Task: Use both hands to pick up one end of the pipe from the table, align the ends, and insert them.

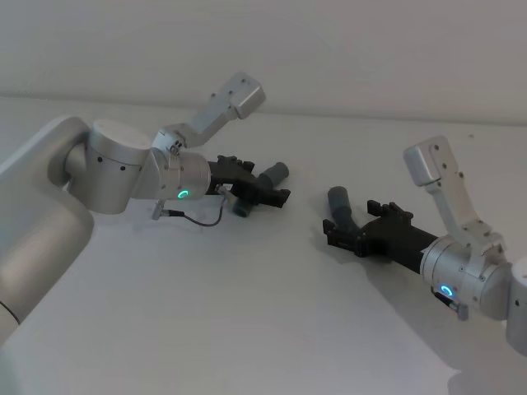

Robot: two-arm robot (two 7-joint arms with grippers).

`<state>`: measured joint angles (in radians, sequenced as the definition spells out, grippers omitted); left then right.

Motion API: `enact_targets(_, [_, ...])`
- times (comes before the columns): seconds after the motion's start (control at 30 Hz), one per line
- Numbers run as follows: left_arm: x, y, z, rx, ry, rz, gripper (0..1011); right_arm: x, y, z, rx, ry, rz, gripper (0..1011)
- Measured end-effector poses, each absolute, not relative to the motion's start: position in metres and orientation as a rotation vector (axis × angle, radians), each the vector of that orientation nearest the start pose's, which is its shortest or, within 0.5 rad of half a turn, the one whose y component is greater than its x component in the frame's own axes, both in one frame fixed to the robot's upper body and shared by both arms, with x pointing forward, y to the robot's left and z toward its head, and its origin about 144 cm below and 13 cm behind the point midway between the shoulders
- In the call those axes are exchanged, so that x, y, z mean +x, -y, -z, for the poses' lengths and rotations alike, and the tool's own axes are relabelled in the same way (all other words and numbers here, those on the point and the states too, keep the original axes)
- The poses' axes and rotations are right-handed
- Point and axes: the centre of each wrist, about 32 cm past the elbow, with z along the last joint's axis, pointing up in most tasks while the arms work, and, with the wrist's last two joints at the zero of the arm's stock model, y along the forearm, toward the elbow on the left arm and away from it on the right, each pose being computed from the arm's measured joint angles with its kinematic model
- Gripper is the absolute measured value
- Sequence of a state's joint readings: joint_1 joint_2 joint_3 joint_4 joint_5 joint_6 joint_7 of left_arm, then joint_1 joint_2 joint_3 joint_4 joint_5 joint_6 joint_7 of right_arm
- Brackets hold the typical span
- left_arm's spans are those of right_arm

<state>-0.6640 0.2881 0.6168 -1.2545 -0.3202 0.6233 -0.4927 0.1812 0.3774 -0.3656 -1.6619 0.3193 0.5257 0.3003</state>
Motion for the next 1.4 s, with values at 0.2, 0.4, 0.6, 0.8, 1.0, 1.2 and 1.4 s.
enact_targets(0.2, [0.5963,-0.1702,-1.2506,0.53,-0.198,-0.698,1001,0.4851,0.2188,-1.2019,-0.372,-0.213,0.914,994])
enact_targets(0.4, [0.5963,-0.1699,-1.2503,0.53,-0.197,-0.698,1001,0.4851,0.2189,-1.2017,-0.372,-0.213,0.914,865])
enact_targets(0.6, [0.5964,-0.1697,-1.2502,0.529,-0.197,-0.699,1001,0.4851,0.219,-1.2017,-0.371,-0.213,0.915,699])
enact_targets(0.8, [0.5964,-0.1697,-1.2501,0.529,-0.197,-0.699,1001,0.4851,0.219,-1.2017,-0.371,-0.212,0.915,502])
enact_targets(1.0, [0.5964,-0.1697,-1.25,0.53,-0.198,-0.699,1001,0.4851,0.219,-1.2017,-0.371,-0.213,0.915,320])
enact_targets(1.2, [0.5964,-0.1698,-1.2499,0.53,-0.198,-0.699,949,0.4851,0.219,-1.2017,-0.371,-0.212,0.915,199])
enact_targets(1.4, [0.5964,-0.1699,-1.2499,0.53,-0.197,-0.7,799,0.4851,0.219,-1.2016,-0.371,-0.213,0.914,156])
